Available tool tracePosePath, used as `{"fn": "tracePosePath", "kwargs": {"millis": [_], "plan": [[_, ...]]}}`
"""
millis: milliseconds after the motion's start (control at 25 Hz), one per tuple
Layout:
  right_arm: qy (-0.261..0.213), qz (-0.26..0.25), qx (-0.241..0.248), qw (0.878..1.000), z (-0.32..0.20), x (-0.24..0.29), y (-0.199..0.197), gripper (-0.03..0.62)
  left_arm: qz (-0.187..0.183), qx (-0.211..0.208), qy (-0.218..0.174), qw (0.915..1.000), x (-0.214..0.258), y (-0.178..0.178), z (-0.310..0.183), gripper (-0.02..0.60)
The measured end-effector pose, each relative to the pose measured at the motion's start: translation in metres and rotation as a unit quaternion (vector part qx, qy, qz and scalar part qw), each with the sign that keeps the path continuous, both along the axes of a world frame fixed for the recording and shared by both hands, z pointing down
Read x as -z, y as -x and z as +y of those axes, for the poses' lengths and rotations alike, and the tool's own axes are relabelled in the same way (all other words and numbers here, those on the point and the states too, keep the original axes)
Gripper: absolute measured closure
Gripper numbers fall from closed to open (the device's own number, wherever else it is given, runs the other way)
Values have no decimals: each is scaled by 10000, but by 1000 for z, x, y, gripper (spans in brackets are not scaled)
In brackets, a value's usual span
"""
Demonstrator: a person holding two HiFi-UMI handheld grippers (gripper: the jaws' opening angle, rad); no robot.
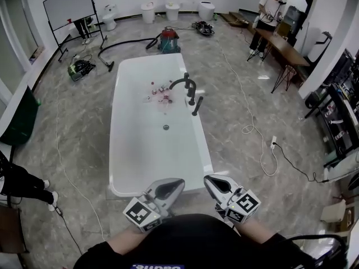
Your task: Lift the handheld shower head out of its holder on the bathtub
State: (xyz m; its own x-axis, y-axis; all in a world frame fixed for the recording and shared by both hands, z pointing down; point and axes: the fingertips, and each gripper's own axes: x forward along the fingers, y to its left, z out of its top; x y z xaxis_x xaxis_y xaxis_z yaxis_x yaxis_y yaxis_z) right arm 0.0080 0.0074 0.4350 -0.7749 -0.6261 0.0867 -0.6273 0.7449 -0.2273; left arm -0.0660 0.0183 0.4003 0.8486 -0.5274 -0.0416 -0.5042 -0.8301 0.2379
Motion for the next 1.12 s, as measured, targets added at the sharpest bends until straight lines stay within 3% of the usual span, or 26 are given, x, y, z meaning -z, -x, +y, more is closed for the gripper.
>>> {"fn": "tracePosePath", "kwargs": {"millis": [400,560,1120], "plan": [[-46,89,-228,9997,-60,2,45,591,87,-197,38,9998,-5,44,-63,588],[2,88,-233,9997,-78,3,41,591,250,-199,-31,9995,3,38,-77,588],[-155,68,15,9999,-120,9,-6,592,-54,75,90,9999,2,-10,-98,588]]}}
